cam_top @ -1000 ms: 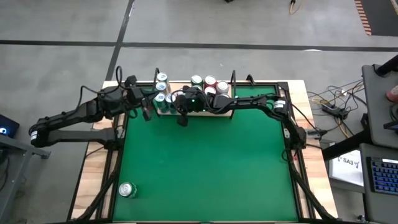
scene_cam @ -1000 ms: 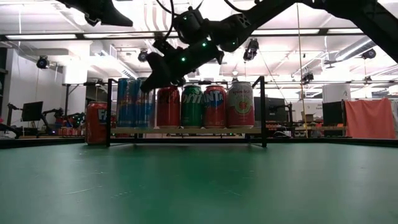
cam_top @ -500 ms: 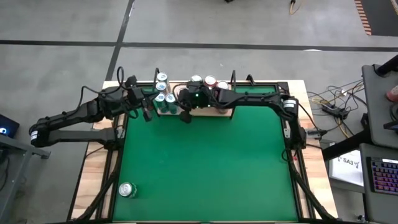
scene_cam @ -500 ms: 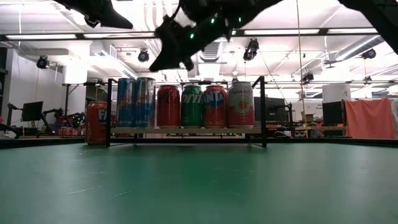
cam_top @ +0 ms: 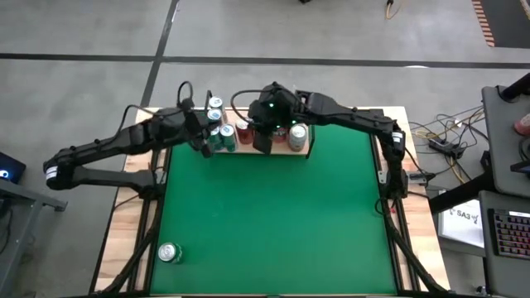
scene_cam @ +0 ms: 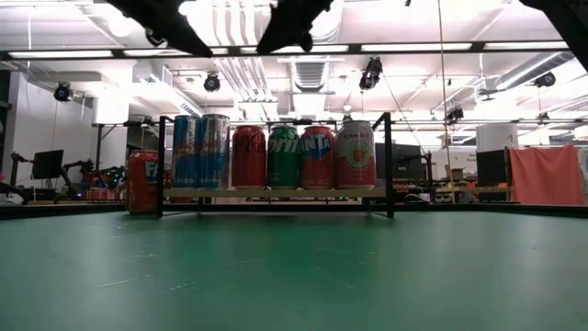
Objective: Pick and place cans onto a shelf
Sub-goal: Adjust the blue silver soda can on the shelf
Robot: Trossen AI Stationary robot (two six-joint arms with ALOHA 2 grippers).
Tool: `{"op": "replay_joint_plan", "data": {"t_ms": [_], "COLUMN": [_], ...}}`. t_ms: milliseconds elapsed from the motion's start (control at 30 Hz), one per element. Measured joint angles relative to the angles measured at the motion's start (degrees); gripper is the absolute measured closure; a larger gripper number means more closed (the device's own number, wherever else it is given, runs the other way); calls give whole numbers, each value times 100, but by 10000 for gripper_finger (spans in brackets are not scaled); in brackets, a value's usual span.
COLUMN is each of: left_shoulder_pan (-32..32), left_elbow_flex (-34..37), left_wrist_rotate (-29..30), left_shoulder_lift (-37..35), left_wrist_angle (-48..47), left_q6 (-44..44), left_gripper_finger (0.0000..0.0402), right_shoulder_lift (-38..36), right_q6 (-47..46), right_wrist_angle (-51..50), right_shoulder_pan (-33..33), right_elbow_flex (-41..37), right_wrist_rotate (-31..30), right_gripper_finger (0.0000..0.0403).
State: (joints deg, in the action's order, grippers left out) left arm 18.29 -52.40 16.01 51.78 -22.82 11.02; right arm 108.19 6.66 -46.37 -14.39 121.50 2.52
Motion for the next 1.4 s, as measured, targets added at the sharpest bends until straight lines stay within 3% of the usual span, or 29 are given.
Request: {"op": "replay_joint_plan", "data": {"t_ms": [267,500,767,967,1400], "left_shoulder_pan": [898,1992,2603,2756,2773], "left_elbow_flex": [-1213,-2005,-2768,-2890,-2767], "left_wrist_rotate": [-11,-635,-653,-651,-651], "left_shoulder_lift": [1011,2180,3342,3702,3780], "left_wrist_angle": [-1146,-1710,-2081,-2162,-2327], "left_q6": [414,663,1052,1097,1115], "left_gripper_finger": [402,402,402,402,402], "right_shoulder_lift": [-270,-675,-889,-899,-899], "right_q6": [-7,-23,-21,-7,-18], "right_wrist_angle": [-1191,-1501,-1702,-1831,-1854], "right_shoulder_pan": [-29,-28,-28,-28,-28], "right_elbow_flex": [478,459,453,451,449], "right_wrist_rotate": [-66,-109,-113,-114,-114], "right_gripper_finger": [394,394,394,394,394]}}
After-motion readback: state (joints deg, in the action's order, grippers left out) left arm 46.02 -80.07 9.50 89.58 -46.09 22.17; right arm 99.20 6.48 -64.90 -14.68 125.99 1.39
